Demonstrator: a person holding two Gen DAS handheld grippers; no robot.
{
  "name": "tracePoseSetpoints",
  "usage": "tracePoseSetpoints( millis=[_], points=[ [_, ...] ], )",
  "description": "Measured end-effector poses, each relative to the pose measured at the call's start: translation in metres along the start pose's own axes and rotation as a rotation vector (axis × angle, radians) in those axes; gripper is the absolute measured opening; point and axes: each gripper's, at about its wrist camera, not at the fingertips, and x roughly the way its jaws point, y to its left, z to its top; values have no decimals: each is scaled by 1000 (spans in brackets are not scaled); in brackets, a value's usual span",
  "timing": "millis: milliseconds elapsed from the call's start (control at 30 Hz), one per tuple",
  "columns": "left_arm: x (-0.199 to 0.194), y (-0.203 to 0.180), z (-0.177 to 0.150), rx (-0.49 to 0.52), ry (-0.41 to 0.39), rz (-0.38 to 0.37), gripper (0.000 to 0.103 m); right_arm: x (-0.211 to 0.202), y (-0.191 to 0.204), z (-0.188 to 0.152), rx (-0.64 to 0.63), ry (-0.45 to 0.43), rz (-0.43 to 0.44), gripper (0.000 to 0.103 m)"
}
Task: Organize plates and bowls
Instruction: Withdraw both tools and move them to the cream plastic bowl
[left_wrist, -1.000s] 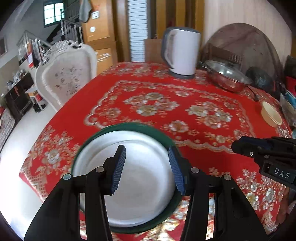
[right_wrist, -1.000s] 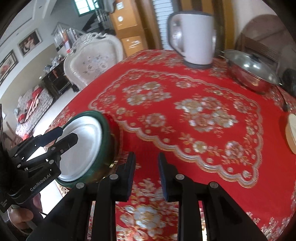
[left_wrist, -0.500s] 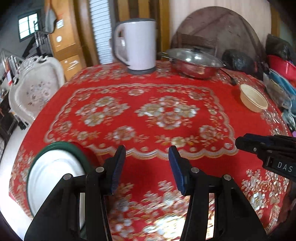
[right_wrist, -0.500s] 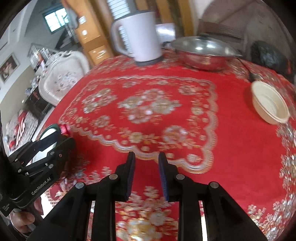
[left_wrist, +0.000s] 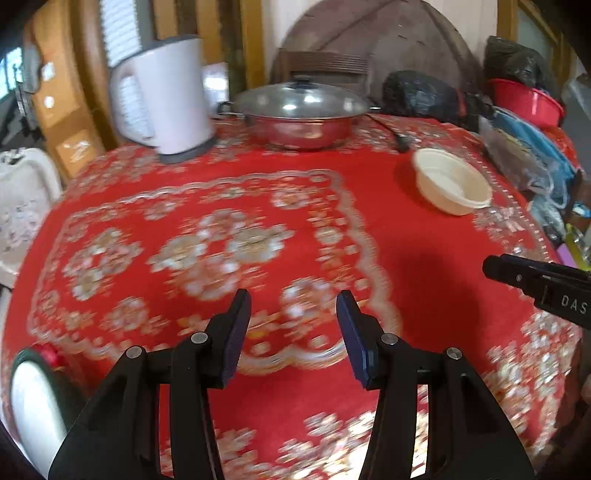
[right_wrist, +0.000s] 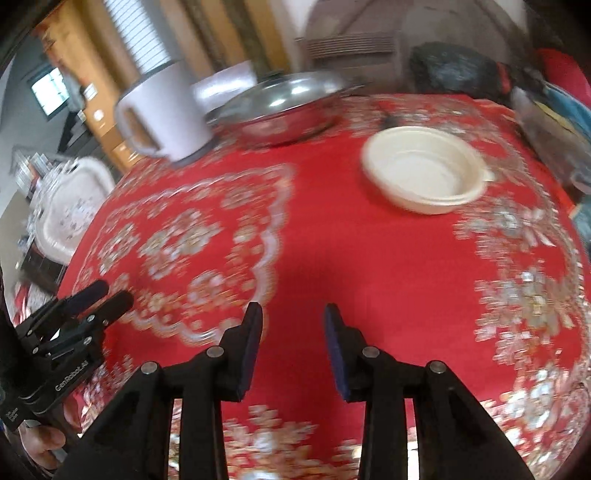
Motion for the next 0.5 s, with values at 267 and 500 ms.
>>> tracePoseSetpoints(
  millis=[267, 500],
  points=[
    [43, -58, 45, 38, 41, -94, 48, -18, -82, 29, 142, -55, -104, 36],
    [80, -99, 91, 30, 64, -130, 48, -6, -120, 58, 206, -51, -124, 37]
  ],
)
